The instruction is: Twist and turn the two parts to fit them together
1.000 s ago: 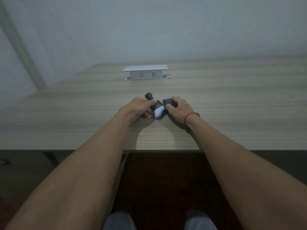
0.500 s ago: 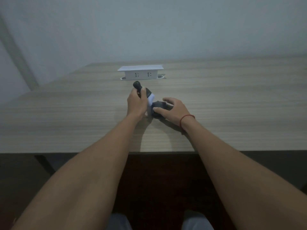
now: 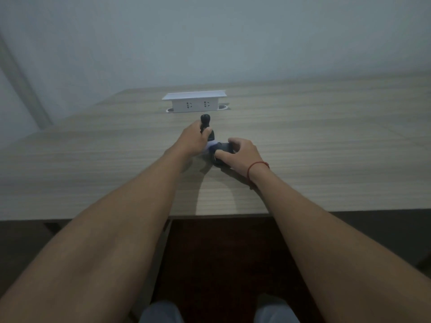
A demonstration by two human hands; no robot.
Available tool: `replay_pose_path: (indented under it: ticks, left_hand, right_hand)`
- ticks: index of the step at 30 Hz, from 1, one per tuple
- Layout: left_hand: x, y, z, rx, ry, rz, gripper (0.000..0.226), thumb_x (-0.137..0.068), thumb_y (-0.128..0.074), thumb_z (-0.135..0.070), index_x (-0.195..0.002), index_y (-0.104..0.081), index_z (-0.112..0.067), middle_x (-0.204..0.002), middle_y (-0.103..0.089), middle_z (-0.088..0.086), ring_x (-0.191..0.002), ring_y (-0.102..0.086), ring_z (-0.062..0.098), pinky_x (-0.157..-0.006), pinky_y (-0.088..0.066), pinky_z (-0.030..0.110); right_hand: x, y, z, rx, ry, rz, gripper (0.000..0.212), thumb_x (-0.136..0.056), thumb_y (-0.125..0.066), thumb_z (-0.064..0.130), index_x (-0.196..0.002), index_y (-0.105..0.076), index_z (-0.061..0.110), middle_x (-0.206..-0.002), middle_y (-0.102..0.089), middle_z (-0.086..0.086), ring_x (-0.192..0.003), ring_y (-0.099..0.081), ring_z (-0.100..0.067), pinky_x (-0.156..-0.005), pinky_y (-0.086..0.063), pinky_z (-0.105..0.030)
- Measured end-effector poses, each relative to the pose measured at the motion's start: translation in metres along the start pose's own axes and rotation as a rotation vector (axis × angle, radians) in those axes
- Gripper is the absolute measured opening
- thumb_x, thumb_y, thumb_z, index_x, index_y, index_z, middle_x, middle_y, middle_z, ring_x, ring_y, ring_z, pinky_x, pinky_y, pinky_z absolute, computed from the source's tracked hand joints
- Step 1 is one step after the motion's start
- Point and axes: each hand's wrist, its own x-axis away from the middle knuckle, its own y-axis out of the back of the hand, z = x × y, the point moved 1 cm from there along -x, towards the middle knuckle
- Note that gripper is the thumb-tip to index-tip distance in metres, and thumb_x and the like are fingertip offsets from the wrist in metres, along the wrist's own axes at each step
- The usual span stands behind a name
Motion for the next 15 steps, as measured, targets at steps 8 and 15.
replay_pose_path:
  ticks: [8, 15]
  left_hand:
    - [-0.005, 0.018, -0.007, 0.032, -0.008, 0.204, 0.036, -0.101, -0.042, -0.032, -0.123, -0.056, -0.008, -0.116, -0.060, 0.011, -0.103, -0.056, 0.025, -0.081, -0.046, 0.035]
    - [-0.009, 0.022, 0.006, 0.029, 0.007, 0.141, 0.036, -0.100, -0.044, -0.029, -0.122, -0.058, -0.005, -0.119, -0.063, 0.017, -0.096, -0.056, 0.025, -0.074, -0.045, 0.032]
  right_hand:
    - [-0.003, -0.002, -0.001, -0.031, -0.017, 0.004, 0.052, -0.069, -0.070, 0.040, -0.113, -0.061, 0.015, -0.103, -0.060, 0.000, -0.097, -0.058, -0.018, -0.076, -0.046, -0.027]
    - [-0.002, 0.001, -0.002, -0.069, -0.067, 0.026, 0.063, -0.079, -0.070, 0.024, -0.133, -0.046, 0.002, -0.123, -0.056, -0.011, -0.098, -0.055, -0.019, -0.046, -0.038, 0.000]
